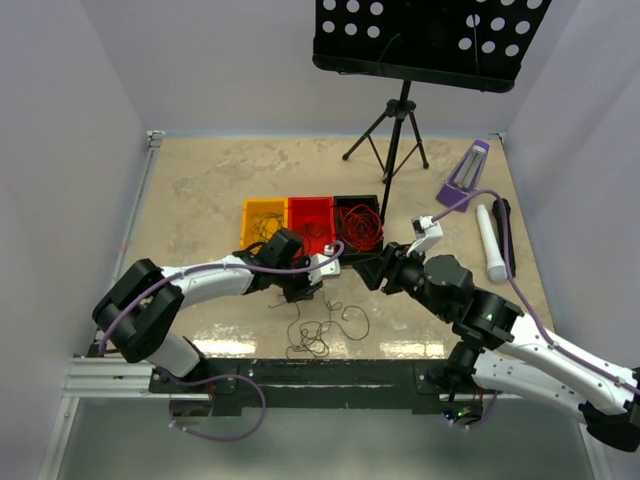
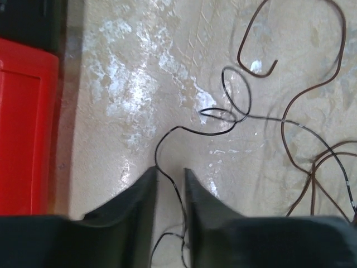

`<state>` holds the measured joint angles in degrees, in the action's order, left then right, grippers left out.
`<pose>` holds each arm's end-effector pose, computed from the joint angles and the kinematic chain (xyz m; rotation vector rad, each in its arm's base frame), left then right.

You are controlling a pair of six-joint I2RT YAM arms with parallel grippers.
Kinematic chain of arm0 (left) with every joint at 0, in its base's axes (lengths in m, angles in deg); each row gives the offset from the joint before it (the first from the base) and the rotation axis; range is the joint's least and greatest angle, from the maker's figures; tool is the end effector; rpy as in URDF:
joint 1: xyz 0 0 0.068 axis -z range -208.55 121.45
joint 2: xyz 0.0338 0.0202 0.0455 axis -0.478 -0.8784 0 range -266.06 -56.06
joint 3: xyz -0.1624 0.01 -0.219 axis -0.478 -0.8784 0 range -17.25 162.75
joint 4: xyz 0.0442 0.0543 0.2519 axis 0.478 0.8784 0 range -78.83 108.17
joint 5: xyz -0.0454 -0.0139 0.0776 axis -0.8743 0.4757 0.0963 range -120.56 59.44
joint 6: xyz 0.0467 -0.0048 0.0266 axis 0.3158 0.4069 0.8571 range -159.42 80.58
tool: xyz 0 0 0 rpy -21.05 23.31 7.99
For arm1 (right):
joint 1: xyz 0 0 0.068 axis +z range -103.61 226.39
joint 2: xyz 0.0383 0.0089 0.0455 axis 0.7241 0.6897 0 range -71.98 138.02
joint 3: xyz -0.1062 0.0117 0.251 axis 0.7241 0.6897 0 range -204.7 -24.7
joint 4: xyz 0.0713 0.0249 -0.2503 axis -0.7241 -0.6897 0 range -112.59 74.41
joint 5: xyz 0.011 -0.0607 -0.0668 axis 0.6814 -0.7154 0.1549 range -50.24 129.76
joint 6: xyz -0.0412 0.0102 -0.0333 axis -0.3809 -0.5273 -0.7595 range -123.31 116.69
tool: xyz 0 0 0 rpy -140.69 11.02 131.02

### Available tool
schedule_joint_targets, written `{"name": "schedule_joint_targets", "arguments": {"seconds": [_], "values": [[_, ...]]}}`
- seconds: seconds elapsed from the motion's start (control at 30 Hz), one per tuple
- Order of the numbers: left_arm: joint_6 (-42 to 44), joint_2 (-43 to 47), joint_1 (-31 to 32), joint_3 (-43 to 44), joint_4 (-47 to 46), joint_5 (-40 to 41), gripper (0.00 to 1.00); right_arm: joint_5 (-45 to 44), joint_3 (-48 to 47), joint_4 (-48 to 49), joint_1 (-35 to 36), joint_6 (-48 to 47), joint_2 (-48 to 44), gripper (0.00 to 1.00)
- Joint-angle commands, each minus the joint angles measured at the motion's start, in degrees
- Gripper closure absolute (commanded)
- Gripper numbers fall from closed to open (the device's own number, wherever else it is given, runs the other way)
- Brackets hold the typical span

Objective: Untangle the cables
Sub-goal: Untie the cable, then place the cable in the bin.

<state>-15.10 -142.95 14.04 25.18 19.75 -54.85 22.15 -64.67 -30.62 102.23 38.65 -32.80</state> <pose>0.2011 -0.2048 0.1633 1.5242 1.9814 -0.6620 0.1011 0.1296 0.3171 -0.0023 1.9083 0.9177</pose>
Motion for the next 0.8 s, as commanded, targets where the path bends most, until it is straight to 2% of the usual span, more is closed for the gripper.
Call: {"name": "schedule_joint_targets", "arguments": {"seconds": [0.0, 0.03, 0.17, 0.33, 0.47, 0.57, 0.77], "values": [[1.35, -1.09, 1.0, 1.86, 1.88, 1.0, 0.9, -2.34, -2.05, -0.88, 0.15, 0.06, -1.73, 0.45], [1.35, -1.0, 1.09, 2.04, 1.79, 0.92, 1.0, -2.52, -1.96, -0.79, 0.15, 0.06, -1.91, 0.44], [0.48, 1.02, 1.09, 4.93, 3.89, 1.09, 1.0, -1.82, -1.08, -0.88, 0.15, 0.23, -1.91, 0.44], [-3.3, 6.9, 0.92, 14.06, 9.6, 2.32, 1.0, 2.3, 1.64, 2.1, 0.15, 0.85, -1.74, 0.39], [-5.15, 12.61, 0.65, 20.57, 14.7, 2.59, 1.0, 5.82, 3.66, 5.79, 0.15, -0.21, -1.39, 0.32], [-4.9, 16.83, 0.48, 23.47, 17.16, -0.83, 1.0, 8.37, 5.07, 8.51, 0.15, -0.38, -1.91, 0.28], [-5.07, 24.66, 0.39, 24.36, 16.92, 0.11, 1.0, 14.17, 5.78, 14.06, 0.15, -1.96, -2.27, 0.13]]}}
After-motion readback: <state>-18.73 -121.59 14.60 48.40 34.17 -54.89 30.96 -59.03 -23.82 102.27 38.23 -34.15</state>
